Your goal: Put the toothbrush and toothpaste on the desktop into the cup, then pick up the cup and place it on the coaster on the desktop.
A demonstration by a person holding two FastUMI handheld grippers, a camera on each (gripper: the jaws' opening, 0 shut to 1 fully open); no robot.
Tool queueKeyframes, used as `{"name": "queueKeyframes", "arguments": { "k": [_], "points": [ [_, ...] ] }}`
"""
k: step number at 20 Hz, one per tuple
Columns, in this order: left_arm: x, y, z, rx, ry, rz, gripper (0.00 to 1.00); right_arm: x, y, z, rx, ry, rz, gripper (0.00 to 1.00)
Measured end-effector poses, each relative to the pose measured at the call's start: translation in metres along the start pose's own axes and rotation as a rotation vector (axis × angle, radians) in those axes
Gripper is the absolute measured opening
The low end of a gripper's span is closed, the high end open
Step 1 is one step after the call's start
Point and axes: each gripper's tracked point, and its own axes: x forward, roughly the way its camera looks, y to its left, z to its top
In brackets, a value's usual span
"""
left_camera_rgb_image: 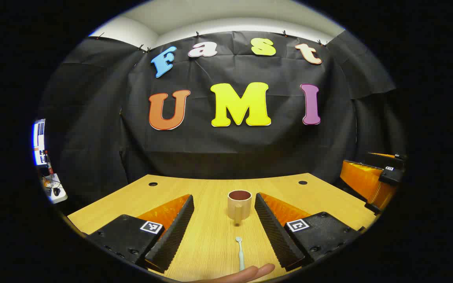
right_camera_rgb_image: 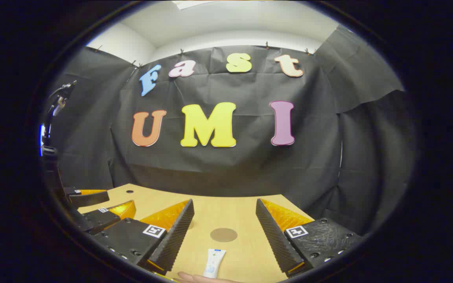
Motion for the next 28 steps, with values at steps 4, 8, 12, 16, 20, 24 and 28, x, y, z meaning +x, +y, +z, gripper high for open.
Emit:
{"name": "queueKeyframes", "arguments": {
  "k": [4, 8, 12, 16, 20, 24, 28],
  "points": [
    [-0.001, -0.015, -0.003, -0.002, 0.018, -0.037, 0.98, 0.001, -0.016, -0.003, 0.019, -0.006, -0.029, 0.96],
    [-0.004, -0.02, -0.006, 0.027, 0.021, -0.04, 0.98, 0.0, -0.021, -0.006, 0.027, -0.006, -0.036, 0.96],
    [-0.004, -0.026, -0.008, 0.033, 0.024, -0.06, 0.98, 0.001, -0.025, -0.006, 0.025, -0.006, -0.042, 0.96],
    [-0.003, -0.027, -0.013, 0.031, 0.043, -0.063, 0.98, 0.0, -0.024, -0.01, 0.021, 0.002, -0.038, 0.96],
    [0.002, -0.026, -0.022, 0.017, 0.072, -0.06, 0.98, 0.0, -0.028, -0.011, 0.002, -0.001, -0.053, 0.96],
    [0.012, -0.023, -0.04, 0.0, 0.139, -0.051, 0.99, -0.001, -0.034, -0.015, 0.01, 0.005, -0.052, 0.95],
    [0.024, -0.02, -0.07, 0.018, 0.22, -0.034, 0.98, 0.002, -0.041, -0.027, 0.022, 0.026, -0.044, 0.95]
  ]
}}
